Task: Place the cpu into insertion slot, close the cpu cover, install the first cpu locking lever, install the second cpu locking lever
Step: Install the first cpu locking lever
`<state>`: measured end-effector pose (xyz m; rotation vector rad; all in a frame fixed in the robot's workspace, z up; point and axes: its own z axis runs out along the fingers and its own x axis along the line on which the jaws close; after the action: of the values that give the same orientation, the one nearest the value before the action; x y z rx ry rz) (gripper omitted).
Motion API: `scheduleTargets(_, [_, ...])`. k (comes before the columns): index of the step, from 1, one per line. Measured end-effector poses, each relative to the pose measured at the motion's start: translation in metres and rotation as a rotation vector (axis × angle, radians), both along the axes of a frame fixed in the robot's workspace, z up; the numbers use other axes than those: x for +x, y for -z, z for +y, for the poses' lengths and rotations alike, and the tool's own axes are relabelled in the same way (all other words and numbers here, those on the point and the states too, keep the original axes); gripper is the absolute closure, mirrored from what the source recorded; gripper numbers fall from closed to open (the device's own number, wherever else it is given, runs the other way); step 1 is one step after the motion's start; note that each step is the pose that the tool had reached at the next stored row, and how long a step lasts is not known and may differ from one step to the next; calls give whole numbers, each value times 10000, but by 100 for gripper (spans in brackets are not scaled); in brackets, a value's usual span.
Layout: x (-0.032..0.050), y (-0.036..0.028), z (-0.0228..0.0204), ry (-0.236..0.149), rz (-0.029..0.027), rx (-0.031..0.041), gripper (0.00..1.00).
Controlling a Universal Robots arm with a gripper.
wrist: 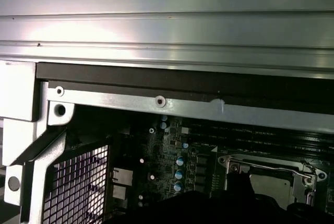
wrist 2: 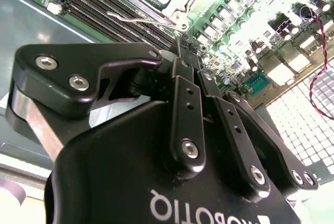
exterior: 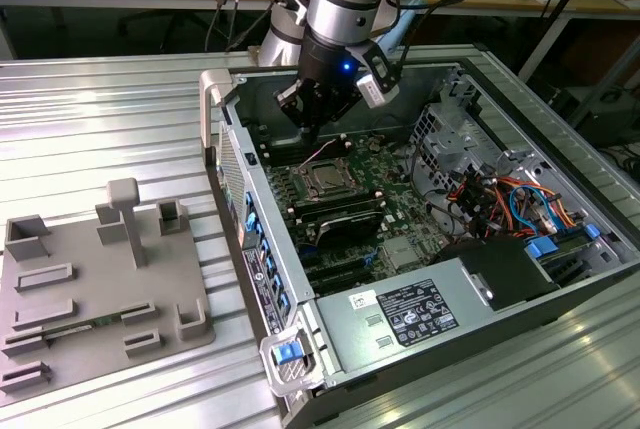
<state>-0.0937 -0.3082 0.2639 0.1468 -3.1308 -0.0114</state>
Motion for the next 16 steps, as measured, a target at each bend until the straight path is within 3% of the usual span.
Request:
scheduleTargets(2, [219, 55, 0, -2, -1, 1, 89])
scheduleTargets(16, [254, 63, 0, -2, 0, 0, 89])
